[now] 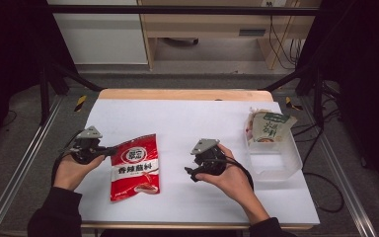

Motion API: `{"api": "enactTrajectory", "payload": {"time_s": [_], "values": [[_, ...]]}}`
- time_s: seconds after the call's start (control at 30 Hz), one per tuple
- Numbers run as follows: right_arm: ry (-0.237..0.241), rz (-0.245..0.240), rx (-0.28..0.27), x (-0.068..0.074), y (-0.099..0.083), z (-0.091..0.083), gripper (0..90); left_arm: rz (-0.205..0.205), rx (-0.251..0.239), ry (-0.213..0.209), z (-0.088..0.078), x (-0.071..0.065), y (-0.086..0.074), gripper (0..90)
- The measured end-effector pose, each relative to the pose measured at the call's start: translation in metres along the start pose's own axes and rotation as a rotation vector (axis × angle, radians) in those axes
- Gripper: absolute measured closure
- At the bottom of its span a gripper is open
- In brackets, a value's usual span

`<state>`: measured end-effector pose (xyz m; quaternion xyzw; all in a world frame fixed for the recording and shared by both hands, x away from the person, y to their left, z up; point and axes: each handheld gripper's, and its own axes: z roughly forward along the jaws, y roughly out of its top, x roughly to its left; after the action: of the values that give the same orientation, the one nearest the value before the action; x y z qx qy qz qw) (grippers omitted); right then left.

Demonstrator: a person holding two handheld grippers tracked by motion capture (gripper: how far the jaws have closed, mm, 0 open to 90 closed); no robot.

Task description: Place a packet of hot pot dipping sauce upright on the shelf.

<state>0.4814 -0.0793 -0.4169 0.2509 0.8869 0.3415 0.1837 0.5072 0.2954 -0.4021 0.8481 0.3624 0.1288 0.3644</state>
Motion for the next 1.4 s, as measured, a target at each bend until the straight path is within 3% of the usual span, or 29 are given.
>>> {"api": "enactTrajectory", "payload": {"time_s": [0.23, 0.53, 0.73, 0.97, 1.2, 1.27, 1.4], "values": [[0.041, -0.015, 0.033, -0.006, 0.02, 0.007, 23.6, 0.081, 0.023, -0.018, 0.009, -0.017, 0.025, 90.0], [0.062, -0.064, 0.067, -0.008, 0.047, 0.021, 26.9, 0.126, 0.011, -0.049, 0.013, -0.032, 0.043, 90.0], [0.096, -0.087, 0.074, -0.007, 0.067, 0.03, 33.9, 0.139, 0.004, -0.055, 0.014, -0.038, 0.047, 90.0], [0.132, -0.109, 0.1, -0.005, 0.08, 0.044, 49.2, 0.146, 0.007, -0.058, 0.013, -0.039, 0.049, 90.0], [0.163, -0.121, 0.14, -0.005, 0.082, 0.056, 63.8, 0.146, -0.009, -0.058, 0.01, -0.041, 0.05, 90.0], [0.16, -0.123, 0.125, -0.005, 0.082, 0.058, 73.3, 0.144, -0.009, -0.055, 0.008, -0.04, 0.05, 90.0], [0.169, -0.135, 0.102, -0.004, 0.084, 0.058, 80.7, 0.135, -0.018, -0.052, 0.006, -0.038, 0.049, 90.0]]}}
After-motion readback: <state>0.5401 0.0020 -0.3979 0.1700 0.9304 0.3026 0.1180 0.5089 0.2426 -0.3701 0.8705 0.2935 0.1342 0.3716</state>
